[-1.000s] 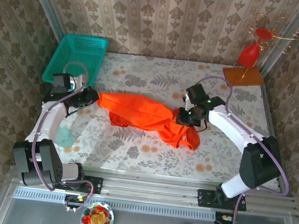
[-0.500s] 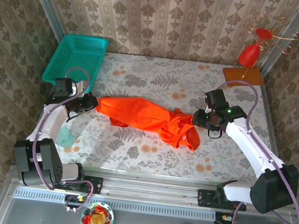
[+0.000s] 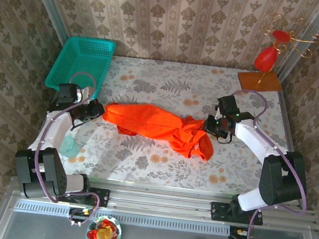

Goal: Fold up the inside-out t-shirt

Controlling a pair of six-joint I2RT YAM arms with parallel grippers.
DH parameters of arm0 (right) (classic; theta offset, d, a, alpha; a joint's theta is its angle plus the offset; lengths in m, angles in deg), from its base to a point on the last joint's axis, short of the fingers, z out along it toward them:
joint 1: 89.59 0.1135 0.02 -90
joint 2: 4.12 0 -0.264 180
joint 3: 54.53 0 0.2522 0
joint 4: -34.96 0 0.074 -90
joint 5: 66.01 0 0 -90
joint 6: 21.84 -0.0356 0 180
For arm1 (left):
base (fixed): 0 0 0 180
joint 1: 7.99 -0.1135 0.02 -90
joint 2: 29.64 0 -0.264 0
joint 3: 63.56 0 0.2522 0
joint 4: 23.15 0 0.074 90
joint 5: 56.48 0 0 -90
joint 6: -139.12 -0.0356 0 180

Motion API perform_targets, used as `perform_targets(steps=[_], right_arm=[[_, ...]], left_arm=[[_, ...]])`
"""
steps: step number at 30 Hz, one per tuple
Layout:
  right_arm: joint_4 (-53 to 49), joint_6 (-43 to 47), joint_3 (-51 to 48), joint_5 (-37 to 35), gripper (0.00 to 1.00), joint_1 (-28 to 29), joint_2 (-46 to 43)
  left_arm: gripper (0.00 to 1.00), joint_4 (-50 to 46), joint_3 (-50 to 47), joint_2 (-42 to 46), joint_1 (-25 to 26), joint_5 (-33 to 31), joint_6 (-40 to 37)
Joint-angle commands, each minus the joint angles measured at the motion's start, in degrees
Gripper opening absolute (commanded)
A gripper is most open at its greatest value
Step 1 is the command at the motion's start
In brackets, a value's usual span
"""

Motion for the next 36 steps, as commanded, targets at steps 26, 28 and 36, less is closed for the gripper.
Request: perform_targets(steps=[26,28,36], right_arm=[[-19.89,20.45,58.44,-35.61,0.00,-4.45,-19.07],[-17.77,20.83,58.72,-37.10,0.00,-4.49,-21.81],[-14.40,20.15,52.63,-37.17,0.00,-4.47,-32.43]], left_arm=[[0.00,14.49,44.80,3.30,-4.11,15.01,18.56],[0.00,17.35,46.13,4.73,-4.41,15.78,20.51],[0.00,14.36,43.02,15.16,-4.79,13.90,18.25]])
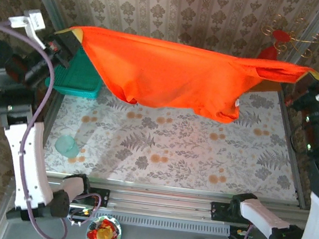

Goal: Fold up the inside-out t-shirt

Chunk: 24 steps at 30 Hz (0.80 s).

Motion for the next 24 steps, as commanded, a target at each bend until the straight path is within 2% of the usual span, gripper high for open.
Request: perform_targets(steps=[1,7,13,20,24], right_arm=[[2.89,0.74,-1.81,-5.94,0.00,-0.59,-2.76],[1.36,1.22,1.79,-4.30,0.00,-0.60,1.62],[2.81,0.43,-1.19,-1.55,0.00,-0.73,11.38],[10.92,-5.37,-10.60,8.40,0.00,-3.91,26.53],[10.13,-6.68,-4.93,11.35,0.00,-4.75,39.27]], left_arm=[[0.00,-0.37,-1.46,2.25,-1.34,-2.45,1.06],[0.00,-1.64,-1.16,-1.58,-0.64,-1.13,2.61],[0.00,-3.85,-4.97,-11.63,5.02,-3.59,-2.25],[0.00,-4.49,-6.88,-28.47,9.31,-9.58,-9.43],[0.00,-6.82,1.66,-42.45,9.67,-11.00,-10.80]])
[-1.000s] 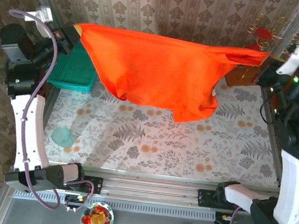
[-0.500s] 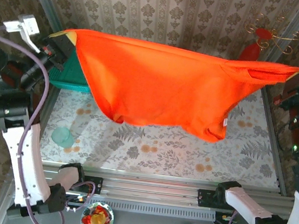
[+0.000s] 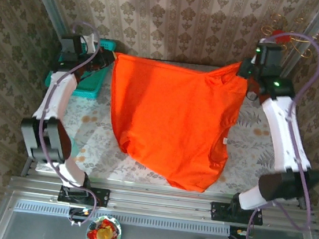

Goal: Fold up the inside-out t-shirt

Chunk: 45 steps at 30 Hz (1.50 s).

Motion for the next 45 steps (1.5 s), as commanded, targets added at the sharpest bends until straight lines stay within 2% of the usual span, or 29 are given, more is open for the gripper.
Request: perform_targets(steps=[1,2,5,6,8,11,15,19,25,29,34,39,45], right_arm=[[0.59,-2.74,6.30,3.82,0.00,-0.69,7.20],[-1.57,-3.15,9.21,4.59,0.04,-0.64,9.85],[-6.86,-4.28,14.33,6.03,0.25,-0.23,14.00],[-7.43,-4.19,13.99,6.45,0.30,0.03,14.05],[-8.00,-4.01,11.62,6.45,0.32,0.62,12.86],[-7.25,-4.91,3.44,8.54,0.34,1.32,8.61],[-4.75,-6.91,-10.30,11.89,0.35,3.59,1.41],[-4.04,-8.84,-22.21,13.07,0.35,7.45,-4.29],[-2.42,-14.55,-37.75,14.63,0.36,13.67,-11.31],[-1.69,-18.87,-45.37,15.07,0.39,16.72,-14.04],[-0.92,-21.96,-50.39,14.68,0.42,19.91,-14.08],[-1.62,-22.55,-50.65,13.62,0.42,21.94,-14.05],[-2.02,-23.58,-51.30,12.80,0.42,22.89,-14.92]], left_arm=[[0.00,-2.65,8.92,-8.16,0.39,-3.34,-4.20],[0.00,-5.23,12.63,-11.21,0.70,-3.56,-4.76],[0.26,-11.42,20.25,-15.75,2.09,-7.52,-7.66],[0.34,-13.06,20.77,-15.55,2.69,-9.11,-8.75],[0.40,-15.35,19.75,-13.88,4.02,-12.64,-10.91],[0.40,-20.11,15.29,-9.99,6.10,-19.34,-13.47],[0.41,-23.62,3.22,-2.24,9.96,-29.81,-14.21],[0.42,-21.11,-12.07,6.72,13.42,-33.42,-9.50],[0.35,-17.17,-29.06,16.18,17.23,-34.60,5.50],[0.41,-16.83,-33.90,16.62,20.29,-34.53,14.67],[0.44,-11.02,-39.10,15.55,21.97,-31.21,23.58],[0.44,-11.92,-40.22,14.55,21.83,-34.65,26.97],[0.40,-9.71,-39.64,11.47,21.03,-33.00,27.33]])
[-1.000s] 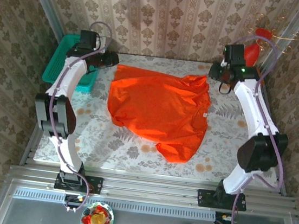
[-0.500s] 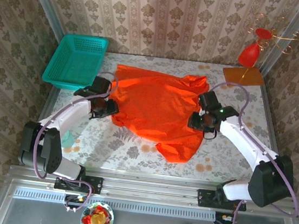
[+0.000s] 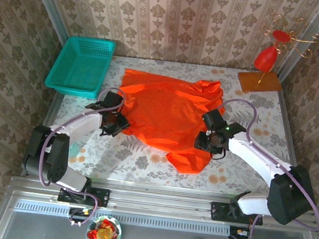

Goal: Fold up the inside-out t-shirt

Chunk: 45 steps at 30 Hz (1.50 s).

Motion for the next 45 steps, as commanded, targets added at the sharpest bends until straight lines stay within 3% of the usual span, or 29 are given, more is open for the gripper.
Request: perform_targets(steps=[1,7,12,16,20,23,29,39,45], right_arm=[[-0.58,-2.04,-1.15,-1.25,0.43,0.75,-1.58],[0.76,-4.71,-5.07,-0.68,0.45,1.15,-2.02],[5.30,-7.53,-9.21,3.86,0.56,1.30,-0.62],[7.53,-9.24,-11.19,6.66,0.63,2.08,1.11],[7.44,-10.96,-12.13,7.00,0.64,3.29,3.88],[8.02,-12.19,-12.49,5.71,0.57,3.60,4.57],[5.19,-10.27,-9.20,0.48,0.02,1.35,0.37],[-10.32,3.04,7.79,-2.90,0.00,-18.53,-15.91],[-15.25,7.40,14.12,-0.62,0.00,-21.44,-16.47]], left_arm=[[0.39,1.55,0.20,-1.92,-0.54,0.39,2.17],[0.23,3.18,-2.31,-1.98,-0.65,1.92,2.79],[0.06,3.28,-3.82,0.32,-1.00,1.84,2.29],[0.00,1.75,-3.51,2.69,-1.85,1.13,1.19],[0.00,0.71,-3.42,5.40,-2.92,0.78,0.29],[0.00,-0.32,-2.76,7.09,-3.62,0.78,-0.68],[0.00,-4.42,2.88,11.31,-6.08,1.17,-7.85],[0.00,-12.65,16.19,14.93,-17.84,13.19,-26.43],[0.00,-18.85,19.83,13.08,-18.93,19.49,-34.97]])
